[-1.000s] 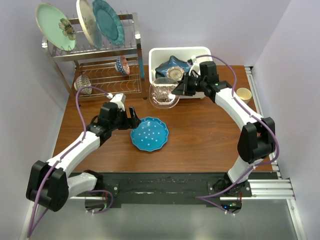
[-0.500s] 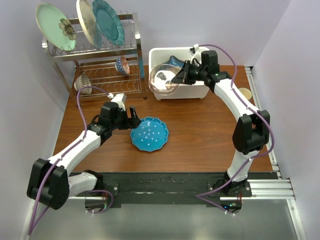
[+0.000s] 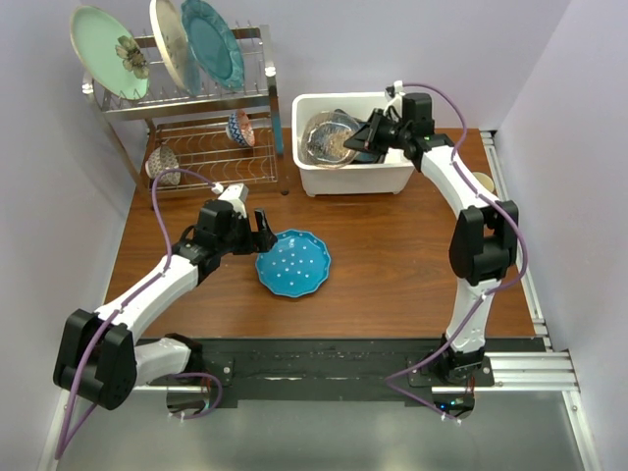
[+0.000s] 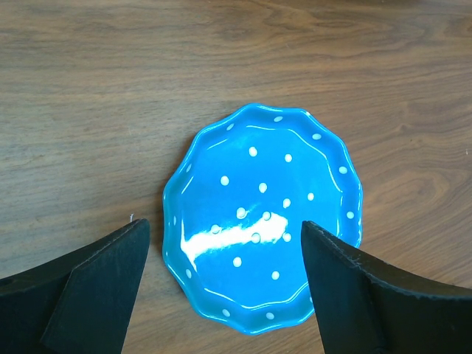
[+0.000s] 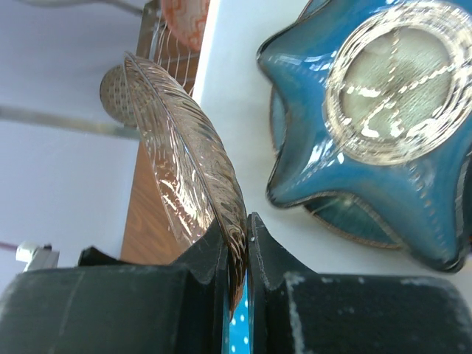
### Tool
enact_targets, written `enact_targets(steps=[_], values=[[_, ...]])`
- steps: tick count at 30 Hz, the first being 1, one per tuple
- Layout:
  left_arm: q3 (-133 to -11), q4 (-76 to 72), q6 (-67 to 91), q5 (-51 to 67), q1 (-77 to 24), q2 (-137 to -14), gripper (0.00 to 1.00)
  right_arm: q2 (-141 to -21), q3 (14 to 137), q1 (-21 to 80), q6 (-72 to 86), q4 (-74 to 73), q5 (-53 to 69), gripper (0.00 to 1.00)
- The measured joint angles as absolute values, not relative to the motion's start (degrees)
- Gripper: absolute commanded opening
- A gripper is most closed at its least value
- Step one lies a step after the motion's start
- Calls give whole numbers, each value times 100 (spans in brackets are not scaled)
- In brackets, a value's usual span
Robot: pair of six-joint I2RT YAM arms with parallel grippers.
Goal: Place the plates into the plastic bin on the countertop
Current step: Place the plate in the plastic bin.
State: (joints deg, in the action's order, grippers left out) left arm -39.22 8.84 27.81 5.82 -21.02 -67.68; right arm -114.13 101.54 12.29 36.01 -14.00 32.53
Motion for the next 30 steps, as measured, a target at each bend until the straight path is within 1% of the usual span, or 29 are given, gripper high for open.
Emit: enact_targets(steps=[7,14,23,28,30], values=[[-3922,882,2781,580,-2102,-6768,88,-11856,10444,1061,3868,-1149,3249,0],[-3922,873,2781,578,-2102,-6768,88,-12440,11089,941,4042,-1125,3225,0],[-3920,869,2781,578,-2102,-6768,88,-12538,11260,893,4182,-1162,2899,0],[-3920,867,2783,576,-2102,-6768,88,-12586,11260,886,4226,-1168,2707,7],[-3909,860,2783,578,-2102,-6766,88,-12639,11260,886,4250,-1166,2635,8]])
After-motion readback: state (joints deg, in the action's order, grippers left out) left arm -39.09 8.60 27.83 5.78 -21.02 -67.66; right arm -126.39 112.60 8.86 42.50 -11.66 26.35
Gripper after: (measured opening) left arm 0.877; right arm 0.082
